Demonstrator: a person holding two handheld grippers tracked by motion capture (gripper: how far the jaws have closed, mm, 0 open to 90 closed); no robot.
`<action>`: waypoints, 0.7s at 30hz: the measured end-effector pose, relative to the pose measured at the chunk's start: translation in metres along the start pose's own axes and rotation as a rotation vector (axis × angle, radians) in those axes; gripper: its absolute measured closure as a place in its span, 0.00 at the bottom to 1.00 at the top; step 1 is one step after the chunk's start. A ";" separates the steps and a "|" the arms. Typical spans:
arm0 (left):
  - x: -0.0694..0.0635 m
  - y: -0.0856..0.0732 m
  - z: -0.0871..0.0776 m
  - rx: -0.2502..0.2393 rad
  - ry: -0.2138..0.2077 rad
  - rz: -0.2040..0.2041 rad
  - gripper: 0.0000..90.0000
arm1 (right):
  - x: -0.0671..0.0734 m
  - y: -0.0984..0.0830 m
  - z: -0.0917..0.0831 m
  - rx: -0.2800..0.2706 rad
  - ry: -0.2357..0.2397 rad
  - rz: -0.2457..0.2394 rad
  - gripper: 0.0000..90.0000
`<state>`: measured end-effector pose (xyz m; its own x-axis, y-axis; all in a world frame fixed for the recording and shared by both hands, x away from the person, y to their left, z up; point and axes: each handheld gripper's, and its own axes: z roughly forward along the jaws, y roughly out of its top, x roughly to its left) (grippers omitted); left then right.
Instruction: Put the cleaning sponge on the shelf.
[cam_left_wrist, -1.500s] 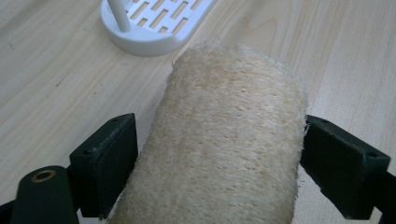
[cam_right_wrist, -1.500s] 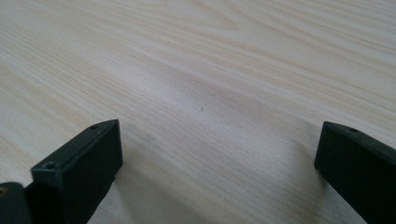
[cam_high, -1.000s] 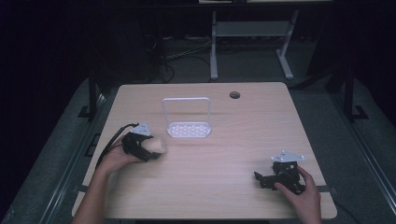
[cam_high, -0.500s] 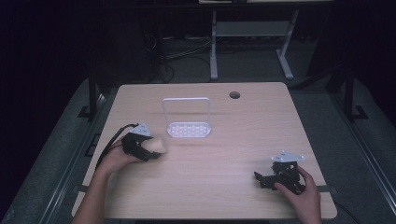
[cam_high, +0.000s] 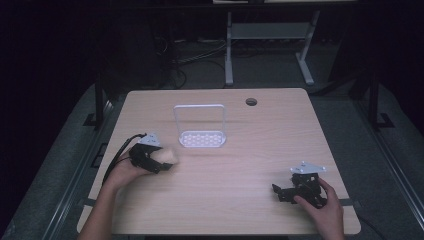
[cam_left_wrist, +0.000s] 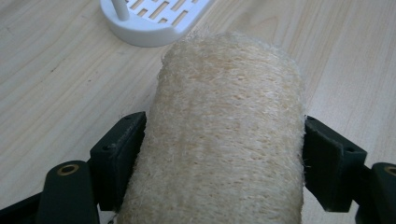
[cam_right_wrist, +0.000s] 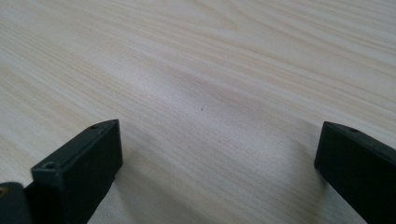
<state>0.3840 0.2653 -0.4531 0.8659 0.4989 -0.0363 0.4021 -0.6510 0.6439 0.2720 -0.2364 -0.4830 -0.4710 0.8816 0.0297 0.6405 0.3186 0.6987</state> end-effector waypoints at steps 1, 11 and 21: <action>-0.002 0.001 -0.001 0.009 0.012 -0.006 0.25 | 0.000 0.000 0.000 0.000 0.000 0.000 0.01; -0.013 0.005 -0.004 -0.009 0.050 -0.061 0.25 | 0.000 0.000 0.000 0.000 0.000 -0.001 0.01; -0.021 0.009 -0.005 -0.012 0.111 -0.112 0.25 | 0.000 0.000 0.000 0.000 0.000 -0.001 0.01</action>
<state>0.3678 0.2519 -0.4431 0.7772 0.6288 -0.0244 0.4905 -0.5811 0.6494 0.2720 -0.2365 -0.4830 -0.4718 0.8812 0.0288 0.6397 0.3196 0.6990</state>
